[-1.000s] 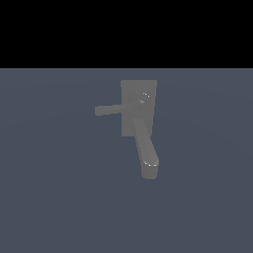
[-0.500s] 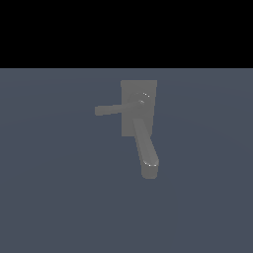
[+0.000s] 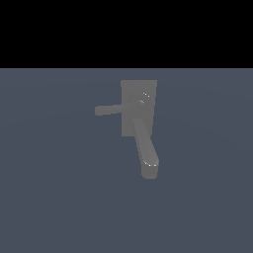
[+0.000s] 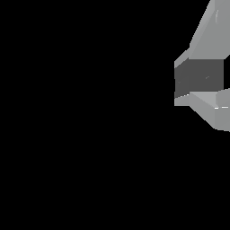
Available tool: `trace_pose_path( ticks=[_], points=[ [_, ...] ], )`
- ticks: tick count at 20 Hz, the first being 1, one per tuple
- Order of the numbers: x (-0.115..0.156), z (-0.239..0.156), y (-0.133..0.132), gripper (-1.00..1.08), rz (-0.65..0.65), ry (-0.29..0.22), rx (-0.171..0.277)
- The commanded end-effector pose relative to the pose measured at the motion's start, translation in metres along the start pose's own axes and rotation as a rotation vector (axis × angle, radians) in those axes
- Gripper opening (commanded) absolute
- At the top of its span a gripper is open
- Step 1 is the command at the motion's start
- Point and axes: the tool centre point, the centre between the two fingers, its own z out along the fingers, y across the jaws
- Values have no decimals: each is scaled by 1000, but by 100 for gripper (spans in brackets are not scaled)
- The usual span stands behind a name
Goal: Turn on the faucet by rotating a designated handle.
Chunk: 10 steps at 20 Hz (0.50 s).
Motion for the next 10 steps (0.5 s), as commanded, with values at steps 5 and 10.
trace_pose_path(
  ticks=[5, 10],
  points=[
    [49, -49, -54, -100, -146, 227, -78],
    [74, -90, -111, -100, -270, 402, -105]
  ],
)
